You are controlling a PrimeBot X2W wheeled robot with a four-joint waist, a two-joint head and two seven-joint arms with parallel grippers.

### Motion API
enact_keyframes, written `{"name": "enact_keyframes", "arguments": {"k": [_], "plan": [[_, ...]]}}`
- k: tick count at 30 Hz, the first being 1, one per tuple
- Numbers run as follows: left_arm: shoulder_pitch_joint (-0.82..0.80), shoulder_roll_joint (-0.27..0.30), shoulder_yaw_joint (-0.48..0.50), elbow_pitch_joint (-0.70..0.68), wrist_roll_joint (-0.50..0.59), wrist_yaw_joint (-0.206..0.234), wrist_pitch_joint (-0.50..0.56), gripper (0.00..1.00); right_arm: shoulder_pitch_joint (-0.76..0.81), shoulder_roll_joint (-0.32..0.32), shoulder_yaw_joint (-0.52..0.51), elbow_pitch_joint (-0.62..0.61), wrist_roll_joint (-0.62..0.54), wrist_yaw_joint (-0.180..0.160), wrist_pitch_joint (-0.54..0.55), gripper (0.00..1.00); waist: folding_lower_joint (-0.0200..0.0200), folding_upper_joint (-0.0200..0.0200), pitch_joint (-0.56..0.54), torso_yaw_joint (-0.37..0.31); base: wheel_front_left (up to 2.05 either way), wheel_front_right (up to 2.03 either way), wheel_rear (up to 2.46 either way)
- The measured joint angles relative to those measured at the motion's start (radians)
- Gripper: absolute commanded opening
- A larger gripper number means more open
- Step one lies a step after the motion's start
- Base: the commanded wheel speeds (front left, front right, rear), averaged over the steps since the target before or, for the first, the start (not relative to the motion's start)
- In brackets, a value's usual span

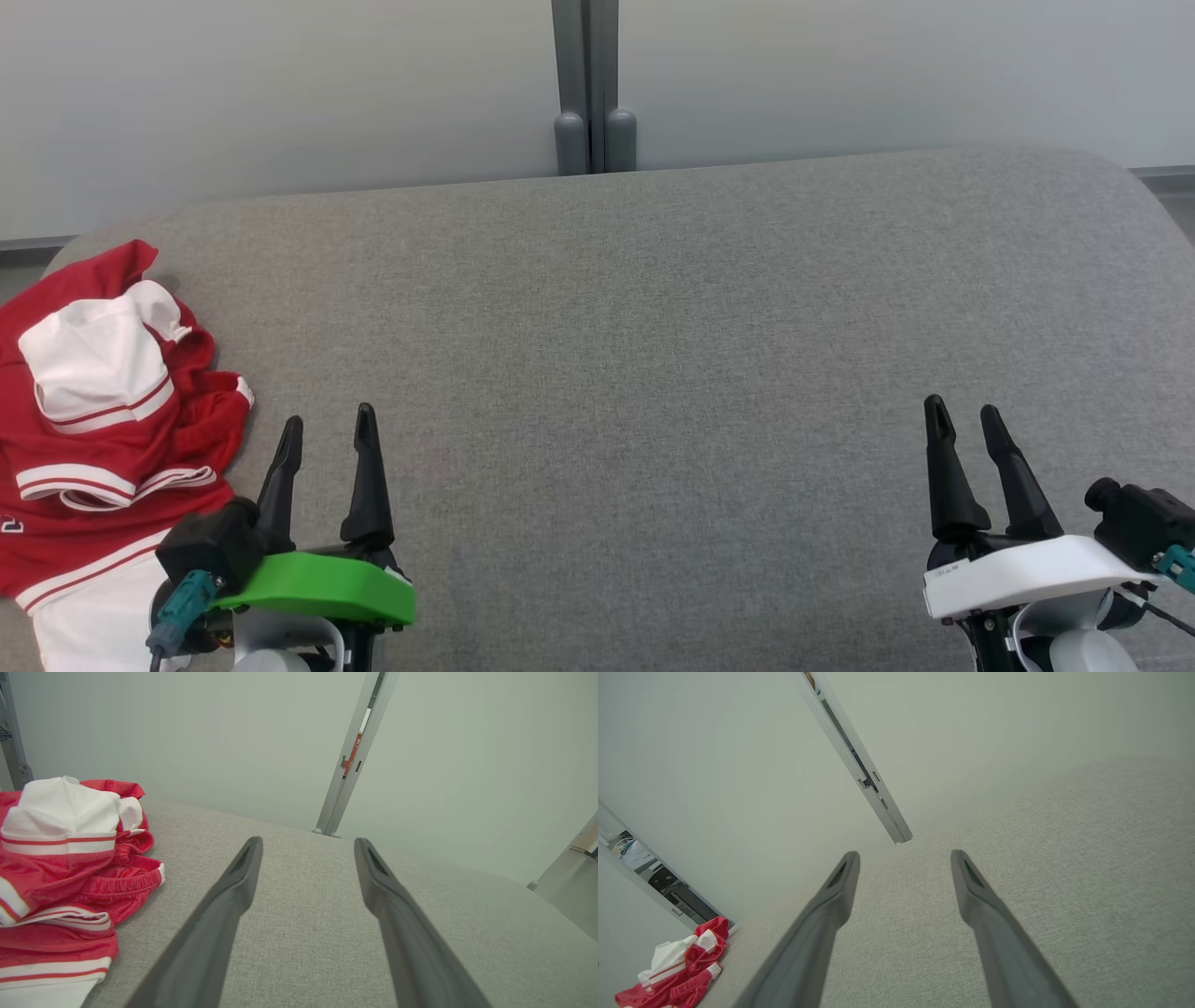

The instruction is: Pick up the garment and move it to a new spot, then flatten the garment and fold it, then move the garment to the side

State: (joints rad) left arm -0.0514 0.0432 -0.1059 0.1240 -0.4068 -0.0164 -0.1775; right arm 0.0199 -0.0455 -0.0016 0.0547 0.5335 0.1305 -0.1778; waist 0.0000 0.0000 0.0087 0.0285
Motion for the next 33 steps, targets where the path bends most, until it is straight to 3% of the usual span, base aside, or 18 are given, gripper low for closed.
{"name": "enact_keyframes", "arguments": {"k": [33], "plan": [[0.010, 0.005, -0.019, 0.000, 0.284, 0.018, -0.067, 1.00, 0.028, -0.002, 0.003, -0.030, -0.286, 0.000, -0.067, 1.00, 0.0000, 0.0000, -0.006, 0.028, 0.00, 0.00, 0.00]]}}
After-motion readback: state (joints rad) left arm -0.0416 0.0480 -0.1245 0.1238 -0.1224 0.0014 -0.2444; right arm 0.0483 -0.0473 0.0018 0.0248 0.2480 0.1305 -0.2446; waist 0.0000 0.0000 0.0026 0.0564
